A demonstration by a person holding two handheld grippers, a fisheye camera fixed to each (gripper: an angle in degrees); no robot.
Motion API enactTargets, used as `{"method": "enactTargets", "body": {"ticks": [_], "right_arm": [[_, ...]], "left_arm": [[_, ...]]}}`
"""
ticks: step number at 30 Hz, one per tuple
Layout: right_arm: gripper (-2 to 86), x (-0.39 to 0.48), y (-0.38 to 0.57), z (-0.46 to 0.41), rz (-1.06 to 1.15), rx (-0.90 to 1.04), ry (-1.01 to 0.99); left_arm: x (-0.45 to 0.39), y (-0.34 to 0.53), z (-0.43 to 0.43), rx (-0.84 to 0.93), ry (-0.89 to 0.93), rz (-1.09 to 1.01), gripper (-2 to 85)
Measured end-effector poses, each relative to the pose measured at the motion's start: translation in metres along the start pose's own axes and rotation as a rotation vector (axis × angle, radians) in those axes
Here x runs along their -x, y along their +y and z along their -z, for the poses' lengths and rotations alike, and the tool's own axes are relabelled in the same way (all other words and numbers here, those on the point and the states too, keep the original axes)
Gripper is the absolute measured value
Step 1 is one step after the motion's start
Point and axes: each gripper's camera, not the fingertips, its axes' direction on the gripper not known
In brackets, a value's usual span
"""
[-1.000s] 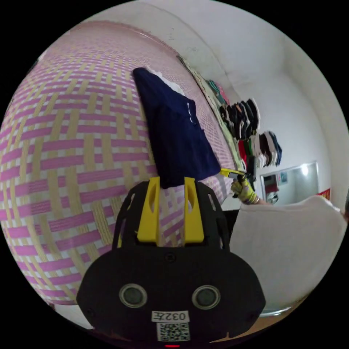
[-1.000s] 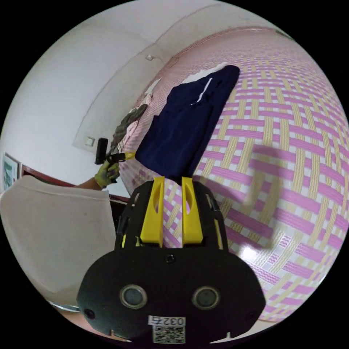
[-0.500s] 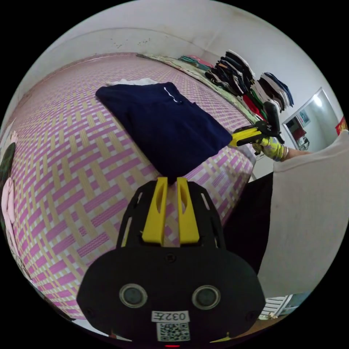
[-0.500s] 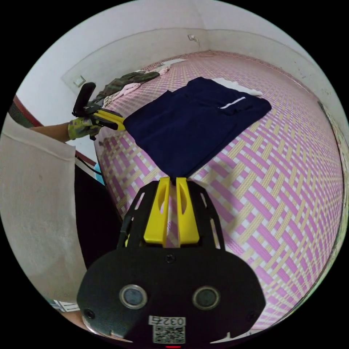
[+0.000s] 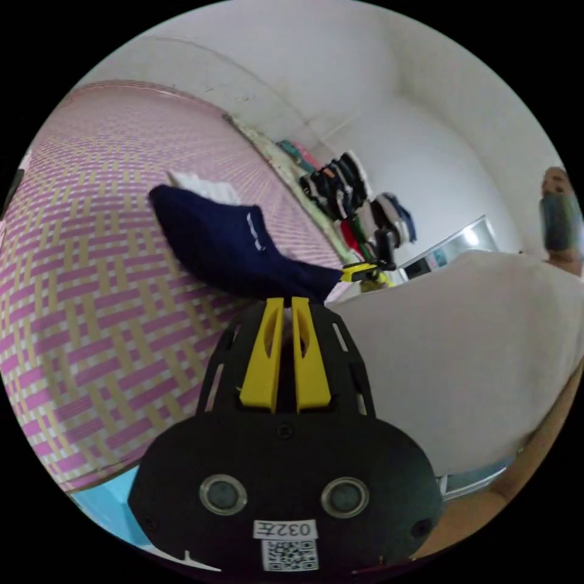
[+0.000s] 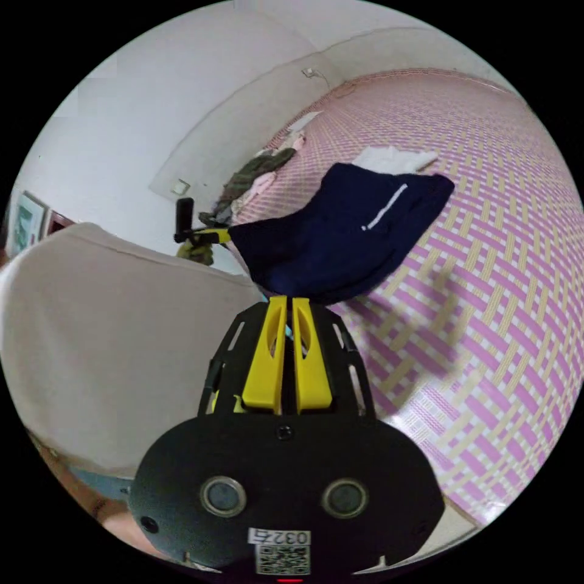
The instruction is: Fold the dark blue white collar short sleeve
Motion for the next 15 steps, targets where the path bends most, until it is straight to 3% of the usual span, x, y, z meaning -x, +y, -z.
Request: {"method": "enactTargets", "body": {"ticks": [6,15], "right_arm": [[-0.9,-0.035,-0.024,0.07,0.015,-0.119,-0.197],[-0.9,-0.186,-0.131,0.076,-0.173,-0.201,-0.278]], "left_arm": [[0.016,-0.055,0.037,-0.07,0.033,-0.036,-1.7],[0.161,-0.168,0.001,0.002,0.016,0.27,-1.6]]}}
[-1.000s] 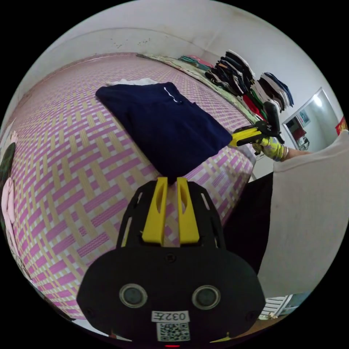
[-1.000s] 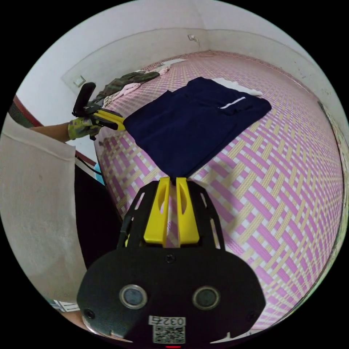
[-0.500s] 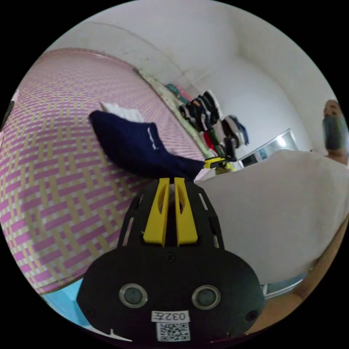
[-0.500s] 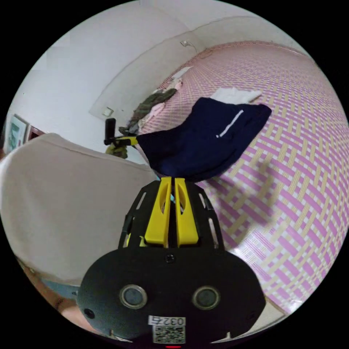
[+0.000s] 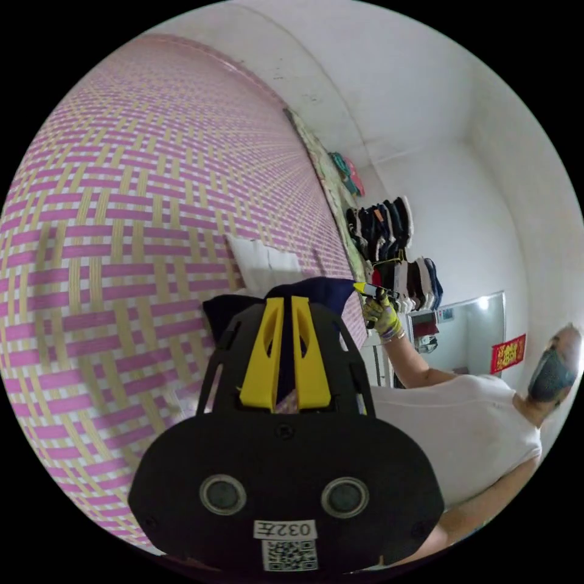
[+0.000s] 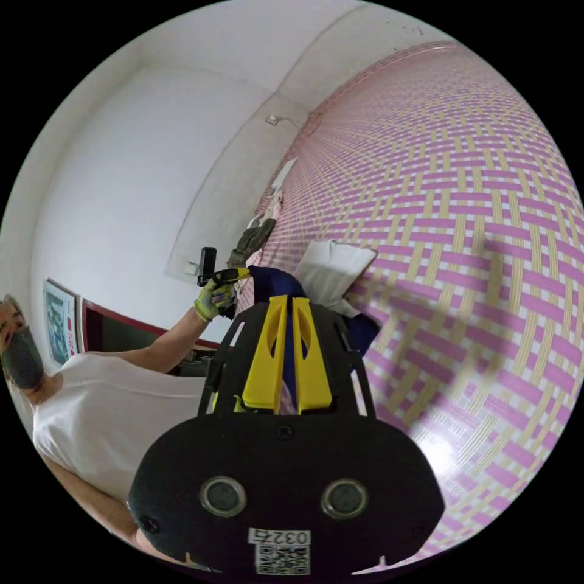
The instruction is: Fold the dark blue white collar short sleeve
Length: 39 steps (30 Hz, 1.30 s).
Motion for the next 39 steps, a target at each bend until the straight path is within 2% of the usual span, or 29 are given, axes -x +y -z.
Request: {"method": "enactTargets", "body": {"ticks": [3,6,13,18,26,30,32,33,35,37,39], "right_arm": [[-0.9,-0.035,-0.029,-0.011,-0.049,0.06,0.028],[-0.9,-0.06,-0.045,-0.014,-0.085,0.067,-0.019],[-0.9,-0.108,-0.067,-0.007,-0.21,0.05,-0.165],[-1.0,-0.144,-0.074,-0.02,-0.322,0.028,-0.168],[-0.9,-0.153,-0.073,-0.025,-0.442,-0.063,-0.123],[-0.3,-0.147,-0.073,-0.035,-0.493,-0.083,-0.019],[0.5,-0.142,-0.071,-0.04,-0.512,-0.115,0.001],[1.5,-0.134,-0.069,-0.04,-0.529,-0.149,0.033],[1.5,-0.111,-0.065,-0.035,-0.522,-0.221,0.15],[0.0,-0.064,-0.065,-0.039,-0.394,-0.277,0.304],[-0.6,-0.035,-0.071,-0.059,-0.238,-0.261,0.333]], "left_arm": [[0.038,-0.02,-0.015,0.052,-0.036,0.095,-1.6],[0.064,-0.026,-0.019,0.032,0.011,0.169,-1.6],[0.082,-0.047,-0.016,-0.013,0.09,0.174,-1.7],[0.11,-0.069,-0.034,-0.009,0.101,0.208,-1.7],[0.143,-0.096,-0.052,-0.062,0.31,0.196,-0.7],[0.145,-0.119,-0.059,-0.042,0.166,0.2,3.6],[0.143,-0.123,-0.058,-0.029,0.081,0.194,2.7],[0.135,-0.123,-0.053,-0.046,0.033,0.154,1.4],[0.116,-0.12,-0.047,-0.067,0.055,0.028,0.1],[0.093,-0.116,-0.057,-0.026,0.102,-0.1,-0.6],[0.083,-0.119,-0.072,0.023,0.097,-0.144,-0.8]]}}
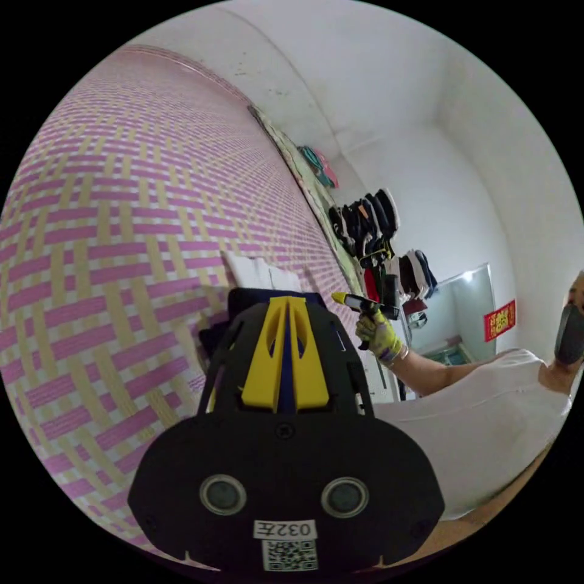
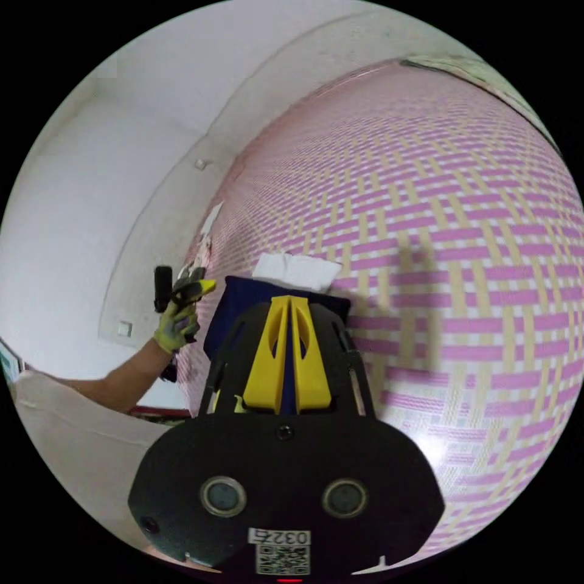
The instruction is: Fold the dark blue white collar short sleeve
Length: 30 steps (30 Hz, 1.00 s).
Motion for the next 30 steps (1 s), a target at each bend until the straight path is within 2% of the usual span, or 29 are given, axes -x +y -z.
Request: {"method": "enactTargets", "body": {"ticks": [2,4,6,8,10,12,18,22,26,30], "right_arm": [[-0.9,0.02,-0.003,-0.022,0.079,0.063,-0.009],[-1.0,0.018,-0.011,-0.055,0.012,0.156,-0.011],[-1.0,0.013,-0.013,-0.072,-0.014,0.22,0.019],[-0.9,0.011,-0.011,-0.07,-0.04,0.205,0.005],[-0.8,0.02,0.001,-0.052,-0.026,0.148,0.012],[-0.8,0.032,0.017,-0.036,0.041,0.141,-0.009],[-0.9,0.061,0.097,-0.032,0.219,0.267,-0.073],[-1.0,0.048,0.123,-0.054,0.195,0.343,-0.012],[-1.0,0.045,0.13,-0.059,0.225,0.354,0.003],[-0.9,0.039,0.138,-0.045,0.243,0.358,0.081]], "left_arm": [[0.002,-0.009,-0.018,0.051,-0.032,0.023,-0.8],[0.02,-0.015,-0.04,0.144,-0.184,0.174,-0.9],[0.031,-0.011,-0.037,0.079,-0.114,0.239,-0.9],[0.038,0.0,-0.029,-0.004,-0.027,0.311,-0.9],[0.025,0.021,-0.015,-0.062,-0.013,0.272,-1.0],[0.007,0.041,-0.007,-0.048,-0.044,0.213,-0.9],[-0.046,0.1,-0.012,0.052,-0.152,0.074,1.9],[-0.053,0.111,-0.027,0.098,-0.25,0.082,0.5],[-0.059,0.115,-0.028,0.067,-0.25,0.11,-0.4],[-0.08,0.13,-0.044,0.142,-0.2,0.117,-1.0]]}}
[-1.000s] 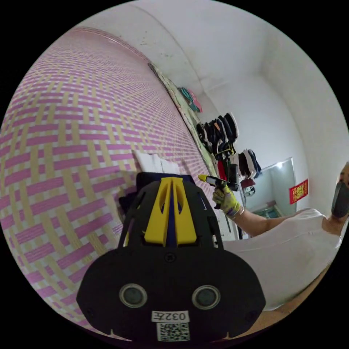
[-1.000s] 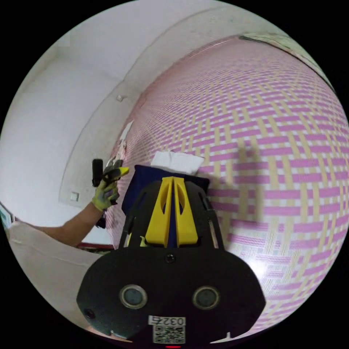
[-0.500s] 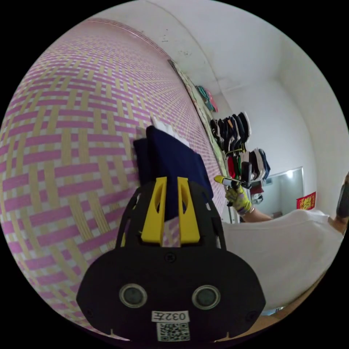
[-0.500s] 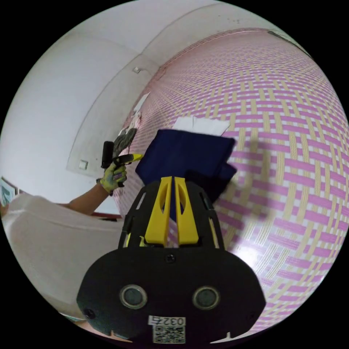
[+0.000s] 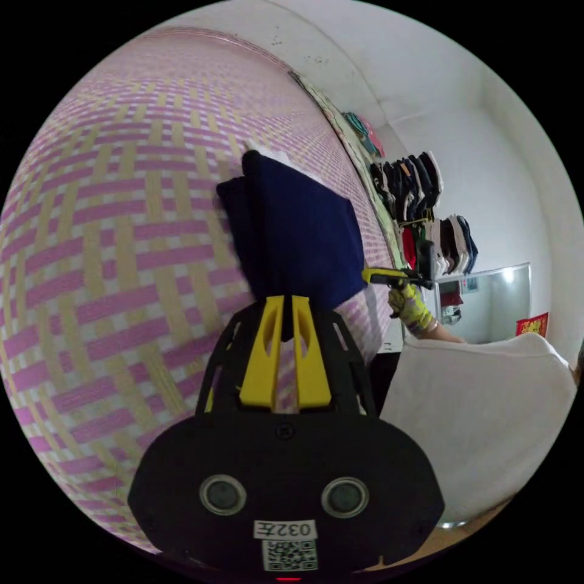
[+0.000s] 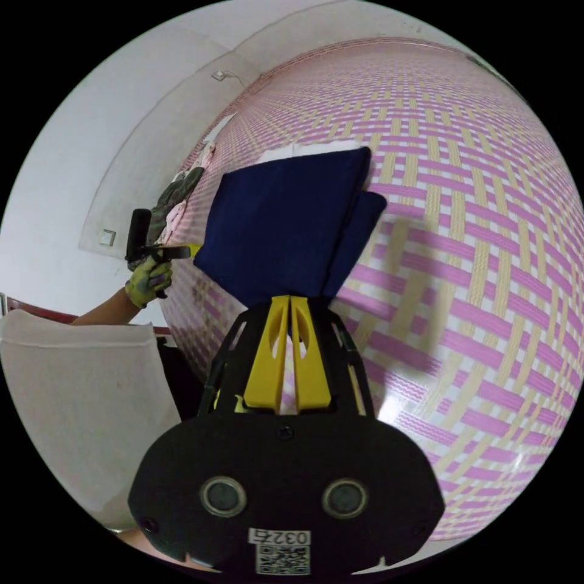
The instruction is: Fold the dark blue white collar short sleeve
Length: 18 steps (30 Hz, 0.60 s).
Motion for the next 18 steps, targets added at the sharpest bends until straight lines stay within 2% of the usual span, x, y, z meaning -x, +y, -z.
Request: {"method": "enactTargets", "body": {"ticks": [3,5,7,9,13,18], "right_arm": [[-0.6,-0.018,0.019,0.02,-0.052,-0.043,0.035],[0.0,-0.027,0.032,0.041,-0.065,-0.112,0.007],[3.1,-0.042,0.049,0.064,-0.108,-0.172,-0.015],[5.5,-0.06,0.059,0.071,-0.172,-0.174,-0.039],[8.1,-0.111,0.086,0.063,-0.36,-0.155,-0.254],[10.0,-0.133,0.108,0.051,-0.449,-0.169,-0.348]], "left_arm": [[-0.02,0.019,-0.019,0.104,0.102,0.006,-0.7],[-0.025,0.033,-0.012,0.052,0.103,0.052,0.4],[-0.008,0.051,0.008,-0.101,0.207,0.223,4.4],[0.004,0.059,0.018,-0.172,0.271,0.313,6.8],[0.009,0.048,0.029,-0.165,0.237,0.376,9.5],[0.003,0.02,0.032,-0.167,0.27,0.394,10.2]]}}
